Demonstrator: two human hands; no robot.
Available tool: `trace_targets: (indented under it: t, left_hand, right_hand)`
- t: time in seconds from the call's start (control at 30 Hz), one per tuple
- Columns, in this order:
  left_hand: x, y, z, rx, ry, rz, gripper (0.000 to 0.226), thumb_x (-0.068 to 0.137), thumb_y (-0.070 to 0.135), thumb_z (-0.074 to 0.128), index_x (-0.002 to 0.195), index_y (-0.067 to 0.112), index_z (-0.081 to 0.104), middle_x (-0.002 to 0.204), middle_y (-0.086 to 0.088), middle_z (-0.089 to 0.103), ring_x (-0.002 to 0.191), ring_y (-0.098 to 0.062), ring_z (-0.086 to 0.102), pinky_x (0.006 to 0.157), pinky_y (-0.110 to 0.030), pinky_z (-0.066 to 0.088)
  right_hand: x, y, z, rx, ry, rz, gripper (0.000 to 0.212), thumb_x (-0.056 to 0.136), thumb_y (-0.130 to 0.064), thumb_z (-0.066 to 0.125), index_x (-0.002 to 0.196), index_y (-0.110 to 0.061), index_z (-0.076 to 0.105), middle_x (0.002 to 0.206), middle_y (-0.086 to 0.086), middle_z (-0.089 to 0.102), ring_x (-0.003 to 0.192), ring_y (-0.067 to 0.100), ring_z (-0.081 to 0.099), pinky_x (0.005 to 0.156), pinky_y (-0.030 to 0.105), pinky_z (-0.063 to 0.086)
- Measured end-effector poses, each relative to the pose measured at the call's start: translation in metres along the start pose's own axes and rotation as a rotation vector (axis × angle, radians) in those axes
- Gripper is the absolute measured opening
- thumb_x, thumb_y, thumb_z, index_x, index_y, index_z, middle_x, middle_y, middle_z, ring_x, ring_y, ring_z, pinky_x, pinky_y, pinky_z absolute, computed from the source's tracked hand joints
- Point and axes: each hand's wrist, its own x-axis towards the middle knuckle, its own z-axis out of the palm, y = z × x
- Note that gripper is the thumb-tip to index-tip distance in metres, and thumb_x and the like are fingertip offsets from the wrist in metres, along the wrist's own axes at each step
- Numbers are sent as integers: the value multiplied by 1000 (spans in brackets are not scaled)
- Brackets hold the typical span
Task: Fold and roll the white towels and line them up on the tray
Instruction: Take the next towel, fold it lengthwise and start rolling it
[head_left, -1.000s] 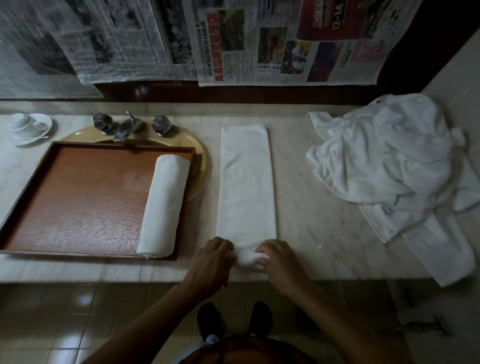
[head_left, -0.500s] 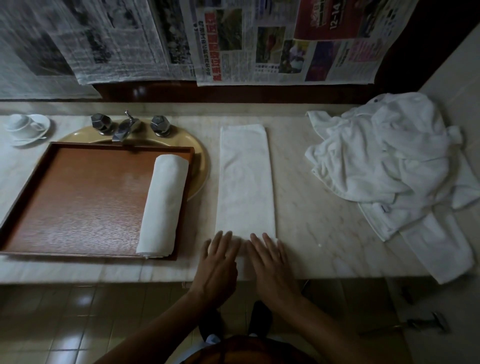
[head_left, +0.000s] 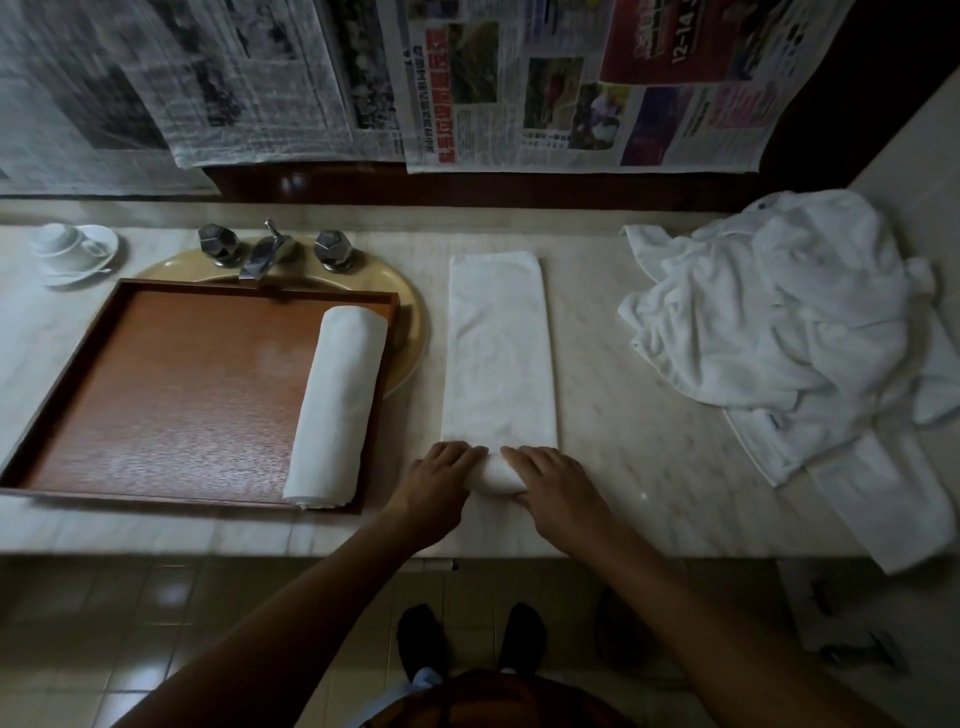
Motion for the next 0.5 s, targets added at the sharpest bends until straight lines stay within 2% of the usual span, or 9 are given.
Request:
trace_targets:
  t: [0.17,0.3,0.4,0.5]
  left_hand:
    - [-39,7,7,-60,-20,-28,64,100,33,64,155,21,33,159,2,39,145,-18,38,118,-40,37]
    - [-57,7,8,-187,-14,-44,50,98,34,67,140,22,43,147,3,50,128,-14,52,107,-33,44]
    - [-52,4,3,-310,2,-84,41,96,40,68,130,27,50,134,5,58,115,-12,56,98,-36,50]
    - [-45,0,3,-337,42,-130,41,94,49,61,128,26,57,131,8,55,120,-14,50,98,-36,47]
  right_hand:
    - [-33,-15,7,122,-85,75,67,99,-35,65,156,-22,35,155,5,46,138,26,46,115,40,37]
    - [-46,-13,2,285,-112,189,51,98,-38,64,144,-27,43,145,0,49,129,22,48,108,34,41]
    - [-41,-12,-1,278,-37,106,35,102,-37,51,134,-23,53,137,-2,54,125,21,51,105,34,41]
    - [-38,-13,4,193,119,113,40,100,-37,41,128,-18,62,138,4,56,125,25,52,104,43,46]
